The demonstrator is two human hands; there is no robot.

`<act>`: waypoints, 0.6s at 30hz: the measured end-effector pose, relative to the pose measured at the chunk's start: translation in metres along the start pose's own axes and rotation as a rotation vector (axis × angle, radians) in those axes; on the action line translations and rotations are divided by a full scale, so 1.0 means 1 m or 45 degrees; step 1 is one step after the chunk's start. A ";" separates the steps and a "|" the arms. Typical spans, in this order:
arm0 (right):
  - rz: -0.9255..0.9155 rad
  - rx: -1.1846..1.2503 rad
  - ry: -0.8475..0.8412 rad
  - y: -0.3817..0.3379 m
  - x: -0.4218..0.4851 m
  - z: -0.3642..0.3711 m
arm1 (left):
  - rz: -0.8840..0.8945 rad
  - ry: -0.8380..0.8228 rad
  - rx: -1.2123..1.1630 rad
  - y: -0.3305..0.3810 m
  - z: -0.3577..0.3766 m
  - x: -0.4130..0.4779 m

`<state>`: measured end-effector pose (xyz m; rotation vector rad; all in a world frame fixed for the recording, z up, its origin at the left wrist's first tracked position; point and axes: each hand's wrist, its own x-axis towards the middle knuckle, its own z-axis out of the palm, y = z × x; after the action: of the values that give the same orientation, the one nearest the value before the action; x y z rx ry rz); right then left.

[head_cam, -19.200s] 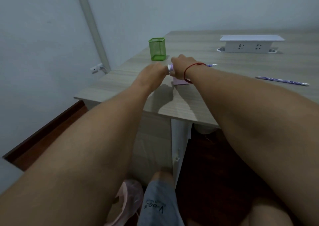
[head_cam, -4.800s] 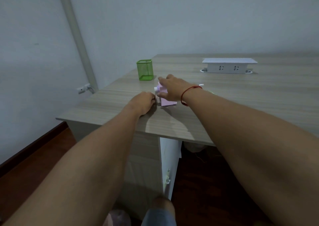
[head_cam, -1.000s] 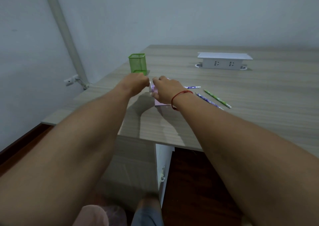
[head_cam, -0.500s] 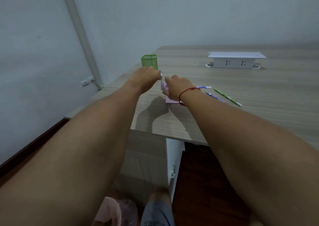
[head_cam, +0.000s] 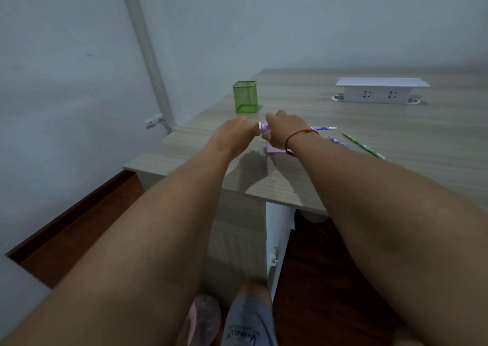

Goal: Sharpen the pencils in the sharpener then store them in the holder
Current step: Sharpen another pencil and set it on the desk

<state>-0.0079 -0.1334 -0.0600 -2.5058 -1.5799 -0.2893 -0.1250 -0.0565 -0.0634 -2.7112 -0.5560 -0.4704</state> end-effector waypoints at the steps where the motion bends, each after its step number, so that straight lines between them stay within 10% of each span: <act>1: -0.002 -0.002 0.002 0.000 0.000 0.001 | -0.012 -0.004 -0.016 0.002 0.001 -0.002; 18: -0.029 -0.043 -0.021 0.001 0.004 0.001 | -0.153 -0.170 -0.257 0.015 -0.008 -0.008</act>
<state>-0.0053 -0.1297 -0.0600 -2.5236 -1.6238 -0.3015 -0.1272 -0.0745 -0.0633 -2.9291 -0.7479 -0.3969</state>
